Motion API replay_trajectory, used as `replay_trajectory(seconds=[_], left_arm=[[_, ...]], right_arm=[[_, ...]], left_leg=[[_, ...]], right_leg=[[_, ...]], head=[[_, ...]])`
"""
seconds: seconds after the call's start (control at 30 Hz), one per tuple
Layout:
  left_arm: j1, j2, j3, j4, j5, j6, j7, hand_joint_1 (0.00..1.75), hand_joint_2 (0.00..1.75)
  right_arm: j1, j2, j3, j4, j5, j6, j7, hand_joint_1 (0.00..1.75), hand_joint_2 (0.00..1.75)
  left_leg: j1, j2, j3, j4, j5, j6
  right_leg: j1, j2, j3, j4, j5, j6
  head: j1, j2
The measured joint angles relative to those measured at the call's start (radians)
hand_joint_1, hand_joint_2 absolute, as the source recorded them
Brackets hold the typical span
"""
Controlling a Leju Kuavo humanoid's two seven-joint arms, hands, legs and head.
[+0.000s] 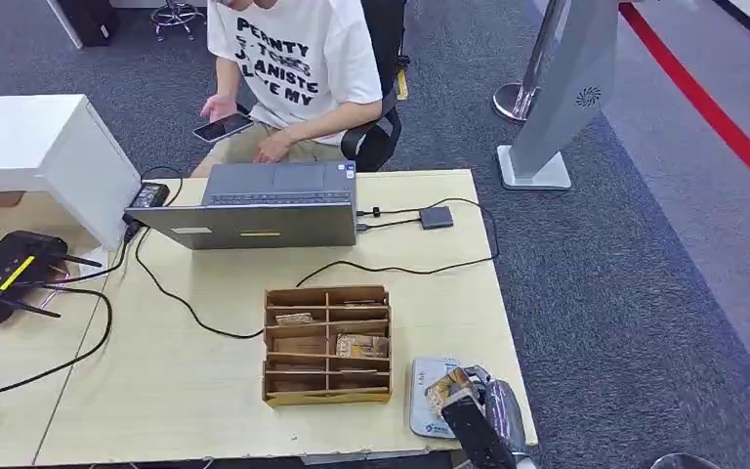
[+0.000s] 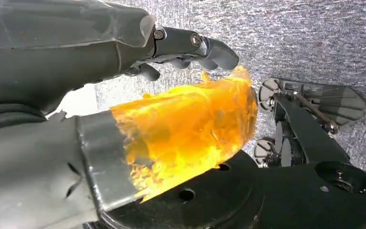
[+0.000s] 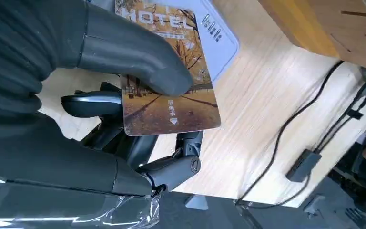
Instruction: Pass the card to the sensor for recognition and then transmit it.
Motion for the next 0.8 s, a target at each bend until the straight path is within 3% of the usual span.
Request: replay_trajectory(seconds=[0.13,0.3,0.57,0.8], left_arm=[[0.0,-0.003,0.006,0.0,0.0,0.003,0.0,0.0,0.0],[0.0,-0.008,0.013,0.0,0.0,0.009,0.0,0.0,0.0],[0.0,-0.013,0.016,0.0,-0.007,0.01,0.0,0.0,0.0],[-0.001,-0.014,0.018,0.0,-0.01,0.009,0.0,0.0,0.0]], right_arm=[[0.035,0.045,-0.068,-0.029,0.138,0.0,-0.043,1.75,1.75],[0.085,0.139,-0.186,-0.091,0.291,0.0,-0.135,1.75,1.75],[0.138,0.259,-0.322,-0.176,0.38,-0.001,-0.261,1.75,1.75],[0.156,0.307,-0.369,-0.219,0.396,0.0,-0.289,1.75,1.75]], left_leg=[[0.0,0.0,0.0,0.0,0.0,0.0],[0.0,0.0,0.0,0.0,0.0,0.0],[0.0,0.0,0.0,0.0,0.0,0.0],[0.0,0.0,0.0,0.0,0.0,0.0]], right_leg=[[0.0,0.0,0.0,0.0,0.0,0.0],[0.0,0.0,-0.001,0.0,0.0,0.0],[0.0,0.0,-0.001,0.0,-0.001,-0.001],[0.0,0.0,-0.001,0.0,-0.001,-0.001]], head=[[0.0,0.0],[0.0,0.0],[0.0,0.0],[0.0,0.0]])
